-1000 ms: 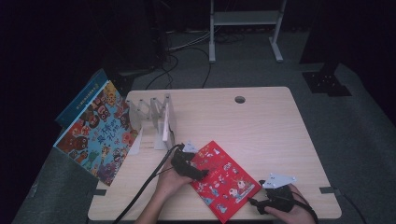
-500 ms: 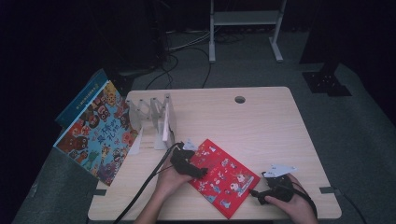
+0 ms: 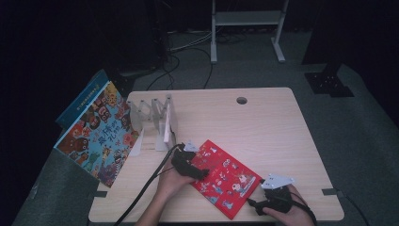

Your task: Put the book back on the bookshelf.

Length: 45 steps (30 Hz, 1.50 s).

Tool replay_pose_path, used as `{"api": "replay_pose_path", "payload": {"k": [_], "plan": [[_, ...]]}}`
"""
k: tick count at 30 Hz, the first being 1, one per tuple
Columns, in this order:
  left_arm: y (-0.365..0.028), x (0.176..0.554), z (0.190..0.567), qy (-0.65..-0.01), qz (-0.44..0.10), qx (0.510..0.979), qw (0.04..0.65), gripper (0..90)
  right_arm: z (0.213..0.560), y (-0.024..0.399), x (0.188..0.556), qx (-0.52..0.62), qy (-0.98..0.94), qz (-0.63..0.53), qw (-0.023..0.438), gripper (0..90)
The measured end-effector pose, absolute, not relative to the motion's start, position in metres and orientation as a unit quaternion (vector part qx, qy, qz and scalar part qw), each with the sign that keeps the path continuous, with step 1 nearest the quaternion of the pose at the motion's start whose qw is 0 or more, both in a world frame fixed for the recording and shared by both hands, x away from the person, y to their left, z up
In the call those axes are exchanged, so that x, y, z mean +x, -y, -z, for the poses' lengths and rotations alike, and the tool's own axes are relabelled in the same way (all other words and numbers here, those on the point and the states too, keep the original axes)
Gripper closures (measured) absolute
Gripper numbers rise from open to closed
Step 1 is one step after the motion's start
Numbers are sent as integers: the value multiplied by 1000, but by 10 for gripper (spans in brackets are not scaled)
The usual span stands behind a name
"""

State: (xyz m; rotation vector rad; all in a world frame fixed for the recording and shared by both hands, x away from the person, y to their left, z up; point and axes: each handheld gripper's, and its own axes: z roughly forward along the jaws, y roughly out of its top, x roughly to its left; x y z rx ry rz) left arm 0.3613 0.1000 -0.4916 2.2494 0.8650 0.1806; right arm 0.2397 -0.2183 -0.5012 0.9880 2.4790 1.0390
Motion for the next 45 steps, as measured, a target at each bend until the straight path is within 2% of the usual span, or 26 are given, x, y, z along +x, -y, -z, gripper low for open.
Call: {"api": "replay_pose_path", "payload": {"k": [9,26,34,45], "plan": [[-99,362,492,-337,-71,868,357,0,506,213,237,346,-851,-367,146,38],[-101,362,487,-352,-62,857,371,0,507,212,236,351,-850,-365,147,0],[-104,360,468,-341,-67,853,389,9,508,212,236,350,-849,-366,148,0],[-108,351,423,-305,-69,849,426,10,507,211,237,352,-850,-364,147,0]]}}
